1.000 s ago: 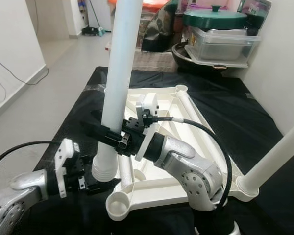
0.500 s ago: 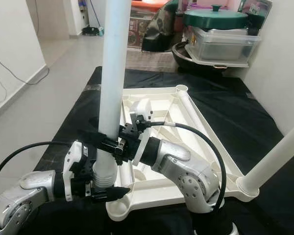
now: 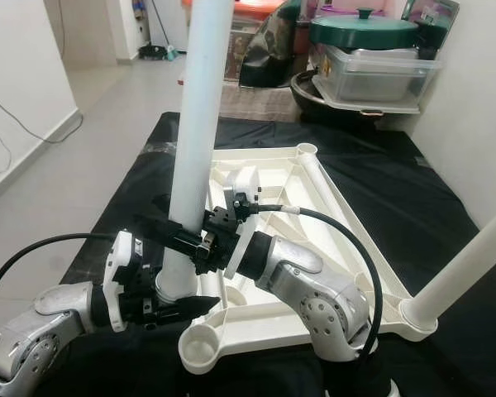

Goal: Building children table

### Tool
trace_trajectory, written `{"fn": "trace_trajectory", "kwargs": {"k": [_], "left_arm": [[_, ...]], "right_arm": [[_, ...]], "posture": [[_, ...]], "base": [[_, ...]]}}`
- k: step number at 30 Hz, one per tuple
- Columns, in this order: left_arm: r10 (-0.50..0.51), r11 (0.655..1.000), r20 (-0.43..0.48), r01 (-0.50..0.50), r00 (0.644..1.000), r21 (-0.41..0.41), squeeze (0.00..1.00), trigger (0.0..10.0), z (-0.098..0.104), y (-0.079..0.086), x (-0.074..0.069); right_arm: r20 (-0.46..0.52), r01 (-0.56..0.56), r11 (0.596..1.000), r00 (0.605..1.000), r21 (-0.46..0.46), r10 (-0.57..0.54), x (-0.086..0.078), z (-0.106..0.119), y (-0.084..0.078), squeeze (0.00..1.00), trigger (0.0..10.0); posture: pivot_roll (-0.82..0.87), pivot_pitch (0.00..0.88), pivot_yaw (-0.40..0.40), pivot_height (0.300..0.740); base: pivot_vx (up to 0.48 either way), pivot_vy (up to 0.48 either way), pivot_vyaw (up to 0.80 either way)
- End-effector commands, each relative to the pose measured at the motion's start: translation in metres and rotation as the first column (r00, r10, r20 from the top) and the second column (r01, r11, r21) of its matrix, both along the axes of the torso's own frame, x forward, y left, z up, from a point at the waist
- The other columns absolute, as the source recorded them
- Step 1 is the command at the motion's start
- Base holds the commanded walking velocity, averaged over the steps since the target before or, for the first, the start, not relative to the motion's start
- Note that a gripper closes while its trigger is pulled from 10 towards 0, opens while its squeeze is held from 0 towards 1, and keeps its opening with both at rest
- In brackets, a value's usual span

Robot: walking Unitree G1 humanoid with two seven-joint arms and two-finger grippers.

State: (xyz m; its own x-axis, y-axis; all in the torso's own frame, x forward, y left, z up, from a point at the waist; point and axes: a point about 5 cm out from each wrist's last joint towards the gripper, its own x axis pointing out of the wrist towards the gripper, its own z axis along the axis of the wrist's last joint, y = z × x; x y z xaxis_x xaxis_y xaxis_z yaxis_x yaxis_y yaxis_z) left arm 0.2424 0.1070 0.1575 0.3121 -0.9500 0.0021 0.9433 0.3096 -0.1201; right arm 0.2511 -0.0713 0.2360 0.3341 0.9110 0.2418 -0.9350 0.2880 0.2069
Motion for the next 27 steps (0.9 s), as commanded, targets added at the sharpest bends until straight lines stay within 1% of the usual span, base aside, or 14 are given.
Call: {"fn": "trace_trajectory", "kwargs": {"k": [1,4,5,8,9,11,13,14,15,16,17,18,19,27], "left_arm": [[0.009,1.0,0.025,-0.008,1.0,-0.021,0.0,0.0,0.005,0.001,0.003],[0.026,1.0,0.029,-0.026,0.999,-0.005,0.0,0.0,0.004,0.0,0.006],[0.029,1.0,0.03,-0.029,0.999,0.001,0.0,0.0,0.004,0.0,0.006],[0.029,1.0,0.031,-0.029,0.999,0.005,0.0,0.0,0.003,0.0,0.006],[0.033,0.999,0.033,-0.033,0.999,0.01,0.0,10.0,0.003,0.0,0.007],[0.054,0.998,0.042,-0.055,0.998,0.02,0.0,10.0,0.002,0.0,0.009],[0.101,0.994,0.065,-0.104,0.993,0.044,0.0,10.0,0.001,0.003,0.014],[0.101,0.994,0.065,-0.104,0.993,0.044,0.0,10.0,0.001,0.003,0.014],[0.158,0.983,0.093,-0.165,0.983,0.084,0.0,10.0,-0.001,0.007,0.021],[0.232,0.963,0.108,-0.243,0.967,0.113,0.0,10.0,-0.003,0.011,0.03],[0.291,0.942,0.121,-0.307,0.949,0.138,0.0,10.0,-0.005,0.014,0.038],[0.327,0.927,0.129,-0.344,0.936,0.151,0.0,10.0,-0.007,0.016,0.043],[0.332,0.921,0.142,-0.353,0.933,0.164,0.0,10.0,-0.008,0.017,0.044],[0.336,0.912,0.167,-0.364,0.927,0.187,0.0,10.0,-0.013,0.011,0.046]], "right_arm": [[-0.013,0.023,1.0,1.0,0.005,-0.023,0.003,0.0,-0.003,0.0,0.0],[-0.014,0.036,0.999,0.999,-0.002,-0.036,0.004,-0.001,-0.002,0.0,0.0],[-0.022,0.05,0.999,0.998,-0.017,-0.051,0.005,-0.003,-0.002,0.0,2.9],[-0.033,0.067,0.997,0.997,-0.034,-0.068,0.007,-0.005,-0.001,0.0,2.9],[-0.05,0.105,0.994,0.993,-0.019,-0.106,0.01,-0.005,-0.002,1.0,10.0],[-0.058,0.194,0.98,0.979,-0.041,-0.196,0.018,-0.007,-0.004,1.0,10.0],[-0.083,0.327,0.942,0.939,-0.074,-0.332,0.032,-0.01,-0.008,1.0,10.0],[-0.083,0.327,0.942,0.939,-0.074,-0.332,0.032,-0.01,-0.008,1.0,10.0],[-0.098,0.41,0.906,0.902,-0.109,-0.42,0.039,-0.014,-0.011,0.67,10.0],[-0.154,0.535,0.834,0.82,-0.136,-0.551,0.049,-0.019,-0.019,0.0,10.0],[-0.213,0.636,0.752,0.722,-0.173,-0.659,0.057,-0.027,-0.027,0.0,10.0],[-0.251,0.69,0.695,0.649,-0.203,-0.718,0.062,-0.032,-0.032,0.0,10.0],[-0.283,0.701,0.684,0.627,-0.204,-0.726,0.063,-0.036,-0.033,0.0,10.0],[-0.368,0.707,0.679,0.589,-0.196,-0.72,0.06,-0.045,-0.032,0.0,10.0]], "posture": [[0.09,0.0,-0.057,0.74],[0.09,0.0,-0.06,0.74],[0.09,0.0,-0.06,0.74],[0.09,0.0,-0.06,0.74],[0.09,0.0,-0.061,0.74],[0.09,0.0,-0.062,0.74],[0.09,0.0,-0.062,0.74],[0.09,0.0,-0.062,0.74],[0.09,0.0,-0.064,0.74],[0.09,0.0,-0.065,0.74],[0.09,0.0,-0.065,0.74],[0.09,0.0,-0.065,0.74],[0.09,0.0,-0.063,0.74],[0.08,0.0,-0.059,0.74]], "base": [[0.0,0.0,0.0],[0.0,0.0,0.0],[0.0,0.0,0.0],[0.0,0.0,0.0],[0.0,0.0,0.0],[0.0,0.0,0.0],[0.0,0.0,0.0],[0.0,0.0,0.0],[0.0,0.0,0.0],[0.0,0.0,0.0],[0.0,0.0,0.0],[0.0,0.0,0.0],[0.0,0.0,0.0],[0.0,0.0,0.0]]}}
